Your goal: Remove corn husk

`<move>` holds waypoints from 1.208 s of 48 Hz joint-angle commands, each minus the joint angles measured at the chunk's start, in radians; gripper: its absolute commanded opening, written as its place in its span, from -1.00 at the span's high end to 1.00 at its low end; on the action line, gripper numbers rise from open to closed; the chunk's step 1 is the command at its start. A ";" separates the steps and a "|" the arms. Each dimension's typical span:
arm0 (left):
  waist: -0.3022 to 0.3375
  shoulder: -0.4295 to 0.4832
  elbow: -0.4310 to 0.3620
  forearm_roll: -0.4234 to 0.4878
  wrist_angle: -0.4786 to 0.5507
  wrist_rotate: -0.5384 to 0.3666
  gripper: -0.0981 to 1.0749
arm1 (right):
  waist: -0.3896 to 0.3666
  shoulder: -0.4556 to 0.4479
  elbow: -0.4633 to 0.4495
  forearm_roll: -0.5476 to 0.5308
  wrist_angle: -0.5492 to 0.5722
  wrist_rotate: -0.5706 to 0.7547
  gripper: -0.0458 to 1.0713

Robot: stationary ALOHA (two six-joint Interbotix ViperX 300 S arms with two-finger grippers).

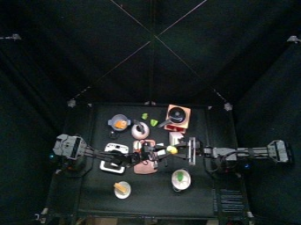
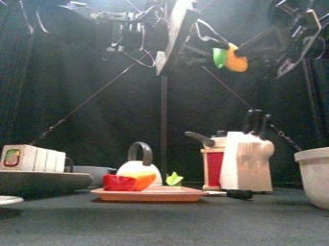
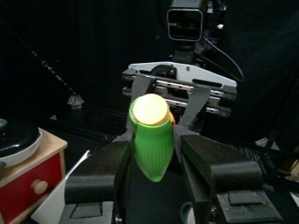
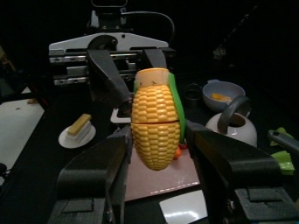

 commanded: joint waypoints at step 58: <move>-0.008 -0.074 0.057 -0.009 -0.003 0.002 -0.32 | -0.003 -0.037 0.002 0.002 -0.008 0.003 0.03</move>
